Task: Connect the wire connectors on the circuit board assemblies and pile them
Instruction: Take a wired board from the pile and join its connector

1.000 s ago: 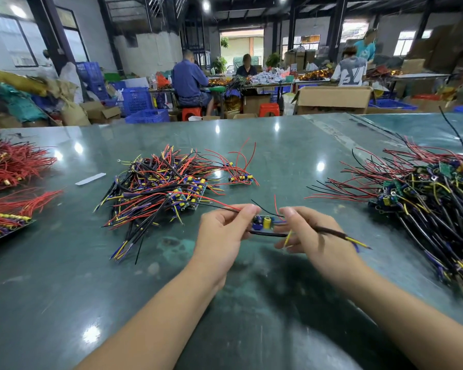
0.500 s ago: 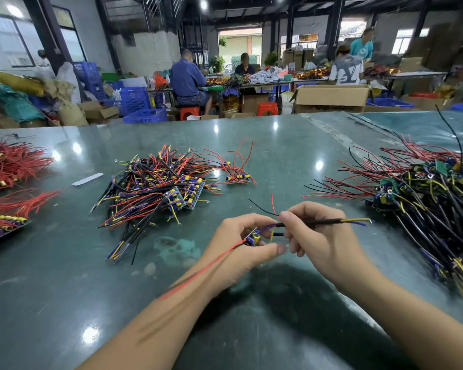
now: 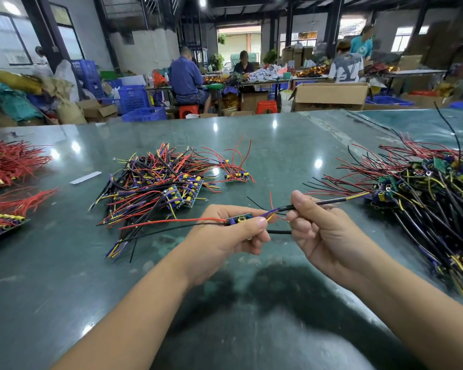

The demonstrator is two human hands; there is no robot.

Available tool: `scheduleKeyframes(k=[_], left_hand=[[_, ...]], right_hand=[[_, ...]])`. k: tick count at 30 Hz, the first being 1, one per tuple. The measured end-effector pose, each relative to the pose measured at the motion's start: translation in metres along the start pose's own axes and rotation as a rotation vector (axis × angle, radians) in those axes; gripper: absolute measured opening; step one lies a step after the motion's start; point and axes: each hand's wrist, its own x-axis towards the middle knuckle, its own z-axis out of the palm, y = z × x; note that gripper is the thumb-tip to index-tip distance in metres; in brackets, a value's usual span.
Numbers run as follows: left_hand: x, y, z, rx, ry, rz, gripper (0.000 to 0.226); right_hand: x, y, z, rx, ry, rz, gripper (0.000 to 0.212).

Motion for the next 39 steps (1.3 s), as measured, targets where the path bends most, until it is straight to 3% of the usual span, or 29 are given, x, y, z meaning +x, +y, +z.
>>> scheduleKeyframes(k=[8,15,23,27,30,32,36,39], left_hand=[[0.002,-0.007,-0.005,0.049,0.147,-0.062,0.014],[-0.003,-0.004,-0.003,0.012,-0.058,-0.112,0.018],[-0.002,-0.002,-0.006,-0.127,-0.088,-0.081,0.022],[0.001,-0.004,-0.009,-0.123,0.009,-0.069,0.02],[0.003,-0.006,-0.012,-0.112,0.05,-0.07,0.02],[0.003,-0.008,-0.011,-0.09,0.038,-0.081,0.02],[0.003,-0.009,-0.005,-0.07,-0.025,-0.1,0.017],[0.003,-0.01,-0.005,-0.078,0.007,-0.102,0.013]], right_hand=[[0.003,0.002,-0.003,-0.07,0.226,-0.136,0.024],[0.008,-0.005,-0.012,-0.077,0.405,-0.097,0.048],[0.009,-0.008,-0.011,0.255,0.312,-0.073,0.054],[0.011,-0.007,-0.013,-0.018,0.278,-0.208,0.062],[0.013,-0.007,-0.017,-0.401,0.283,-0.421,0.054],[0.015,-0.009,-0.019,-0.481,0.32,-0.485,0.054],[0.014,-0.011,-0.017,-0.02,0.368,-0.204,0.067],[0.014,-0.009,-0.018,0.204,0.332,0.006,0.061]])
